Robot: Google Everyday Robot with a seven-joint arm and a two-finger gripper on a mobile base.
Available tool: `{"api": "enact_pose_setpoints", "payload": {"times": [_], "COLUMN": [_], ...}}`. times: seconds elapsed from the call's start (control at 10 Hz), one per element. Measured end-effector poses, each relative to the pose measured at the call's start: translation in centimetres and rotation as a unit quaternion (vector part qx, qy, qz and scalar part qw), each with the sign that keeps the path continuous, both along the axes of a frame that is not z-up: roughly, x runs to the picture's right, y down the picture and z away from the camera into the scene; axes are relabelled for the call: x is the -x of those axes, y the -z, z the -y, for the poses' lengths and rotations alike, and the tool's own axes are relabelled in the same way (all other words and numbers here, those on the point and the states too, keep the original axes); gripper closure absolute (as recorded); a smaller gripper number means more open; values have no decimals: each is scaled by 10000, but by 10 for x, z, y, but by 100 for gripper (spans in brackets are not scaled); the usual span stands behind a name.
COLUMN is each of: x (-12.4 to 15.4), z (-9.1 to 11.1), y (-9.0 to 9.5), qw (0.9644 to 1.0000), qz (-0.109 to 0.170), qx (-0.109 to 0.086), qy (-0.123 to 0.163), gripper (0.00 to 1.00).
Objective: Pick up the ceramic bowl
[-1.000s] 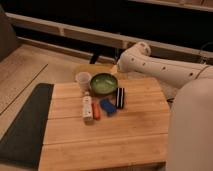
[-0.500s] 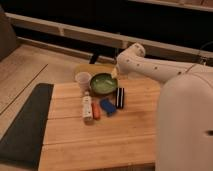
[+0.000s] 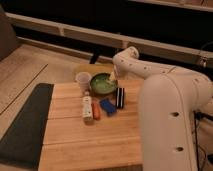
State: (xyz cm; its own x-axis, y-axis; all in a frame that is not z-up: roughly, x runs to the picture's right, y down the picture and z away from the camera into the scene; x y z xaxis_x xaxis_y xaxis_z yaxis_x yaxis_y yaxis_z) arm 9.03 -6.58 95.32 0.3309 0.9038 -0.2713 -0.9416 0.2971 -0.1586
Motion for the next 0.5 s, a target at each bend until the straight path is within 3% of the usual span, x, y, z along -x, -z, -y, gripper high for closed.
{"api": "enact_pose_setpoints", "payload": {"times": [0.5], "x": [16], "z": [-26], "y": [-52], "qw": [9976], "qz": [327], "qx": [614], "qy": [-3], "gripper": [35]}}
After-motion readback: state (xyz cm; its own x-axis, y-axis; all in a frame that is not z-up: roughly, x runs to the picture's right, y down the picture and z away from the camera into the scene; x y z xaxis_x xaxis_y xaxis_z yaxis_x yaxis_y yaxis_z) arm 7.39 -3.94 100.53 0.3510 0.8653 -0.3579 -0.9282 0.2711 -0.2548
